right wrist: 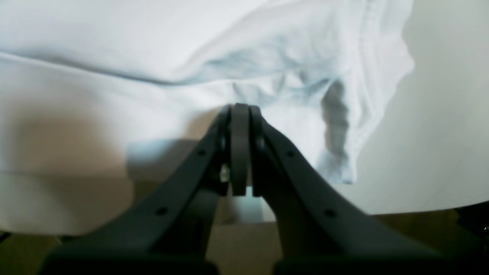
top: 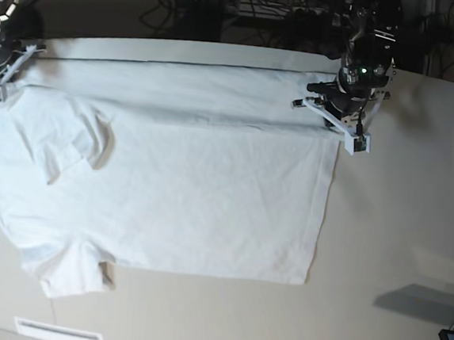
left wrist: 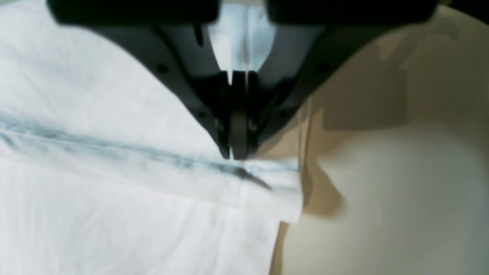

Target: Fold the T-shirt properly

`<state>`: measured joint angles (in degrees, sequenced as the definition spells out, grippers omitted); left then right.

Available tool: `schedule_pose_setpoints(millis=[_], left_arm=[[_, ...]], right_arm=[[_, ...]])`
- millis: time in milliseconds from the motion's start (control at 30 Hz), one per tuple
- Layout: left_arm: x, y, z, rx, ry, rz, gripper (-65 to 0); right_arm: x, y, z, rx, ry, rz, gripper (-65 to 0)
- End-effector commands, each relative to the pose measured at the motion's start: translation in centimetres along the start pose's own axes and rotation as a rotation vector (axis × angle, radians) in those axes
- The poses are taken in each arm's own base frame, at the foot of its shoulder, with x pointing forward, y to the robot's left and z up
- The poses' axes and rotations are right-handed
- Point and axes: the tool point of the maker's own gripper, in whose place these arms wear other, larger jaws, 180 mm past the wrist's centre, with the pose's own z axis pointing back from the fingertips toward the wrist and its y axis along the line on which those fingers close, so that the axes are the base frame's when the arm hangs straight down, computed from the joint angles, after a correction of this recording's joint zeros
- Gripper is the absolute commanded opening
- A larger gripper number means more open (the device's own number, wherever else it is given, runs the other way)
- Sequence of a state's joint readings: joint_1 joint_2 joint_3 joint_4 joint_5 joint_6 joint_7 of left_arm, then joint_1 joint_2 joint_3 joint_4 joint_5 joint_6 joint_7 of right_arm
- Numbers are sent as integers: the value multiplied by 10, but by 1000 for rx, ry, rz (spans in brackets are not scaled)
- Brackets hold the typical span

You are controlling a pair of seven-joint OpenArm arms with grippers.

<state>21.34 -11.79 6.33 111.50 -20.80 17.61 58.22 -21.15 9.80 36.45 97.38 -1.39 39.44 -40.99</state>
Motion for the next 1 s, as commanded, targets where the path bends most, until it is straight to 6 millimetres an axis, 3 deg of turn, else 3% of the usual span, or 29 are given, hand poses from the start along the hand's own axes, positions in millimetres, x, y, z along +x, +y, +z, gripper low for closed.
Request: schedule_pose_setpoints(millis=[0, 200, 467, 767, 867, 967], left_arm=[[3, 7, 6, 21, -11, -7, -650], [10, 12, 11, 28, -32, -37, -650], [19, 11, 16, 19, -58, -39, -650], [32, 1, 20, -5, -98, -13, -650], [47, -3, 20, -13, -134, -8, -650], [76, -9, 21, -27, -197, 2, -650]], right_arm=[[-14, 1, 4, -6, 57, 16, -641], [-12, 12, 13, -3, 38, 13, -641], [5, 5, 22, -36, -1, 39, -641], [47, -10, 42, -107, -113, 89, -640], [74, -24, 43, -138, -175, 93, -640], [111, -39, 48, -178, -258, 92, -638]])
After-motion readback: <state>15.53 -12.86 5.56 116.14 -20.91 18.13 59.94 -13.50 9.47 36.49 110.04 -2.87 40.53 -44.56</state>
